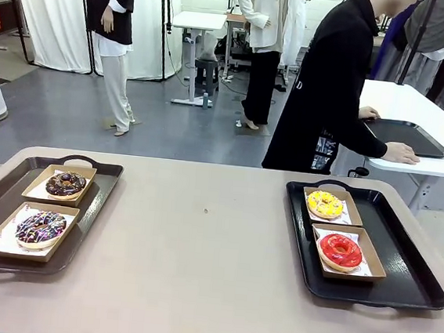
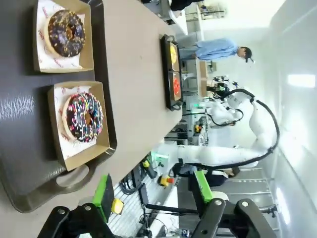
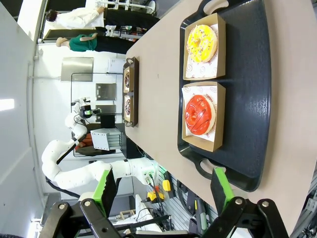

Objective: Individually package the donuts and arrange them on the tray.
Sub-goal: Place the picked Paper togo box on the Handle tray.

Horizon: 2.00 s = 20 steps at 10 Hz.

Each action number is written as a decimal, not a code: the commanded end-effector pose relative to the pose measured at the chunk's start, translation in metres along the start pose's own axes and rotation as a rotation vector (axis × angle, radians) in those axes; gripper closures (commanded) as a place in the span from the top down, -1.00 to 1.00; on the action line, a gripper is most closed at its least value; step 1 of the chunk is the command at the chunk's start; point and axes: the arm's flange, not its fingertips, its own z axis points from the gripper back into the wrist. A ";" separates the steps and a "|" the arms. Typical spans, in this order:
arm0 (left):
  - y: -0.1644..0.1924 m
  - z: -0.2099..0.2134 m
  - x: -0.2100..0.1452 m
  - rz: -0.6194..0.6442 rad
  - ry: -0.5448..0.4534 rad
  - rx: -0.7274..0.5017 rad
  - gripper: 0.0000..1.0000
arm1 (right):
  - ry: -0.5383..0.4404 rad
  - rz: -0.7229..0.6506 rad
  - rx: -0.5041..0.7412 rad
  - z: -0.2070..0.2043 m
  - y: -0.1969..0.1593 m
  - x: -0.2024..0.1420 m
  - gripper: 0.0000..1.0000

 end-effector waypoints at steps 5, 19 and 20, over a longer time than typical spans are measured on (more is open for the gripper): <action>0.023 0.000 0.010 -0.028 -0.123 -0.020 0.66 | 0.000 0.002 0.003 0.000 0.001 0.000 1.00; 0.023 0.003 0.013 0.009 -0.095 -0.025 0.66 | 0.000 0.002 0.003 0.000 0.001 0.000 1.00; 0.023 0.003 0.013 0.009 -0.095 -0.025 0.66 | 0.000 0.002 0.003 0.000 0.001 0.000 1.00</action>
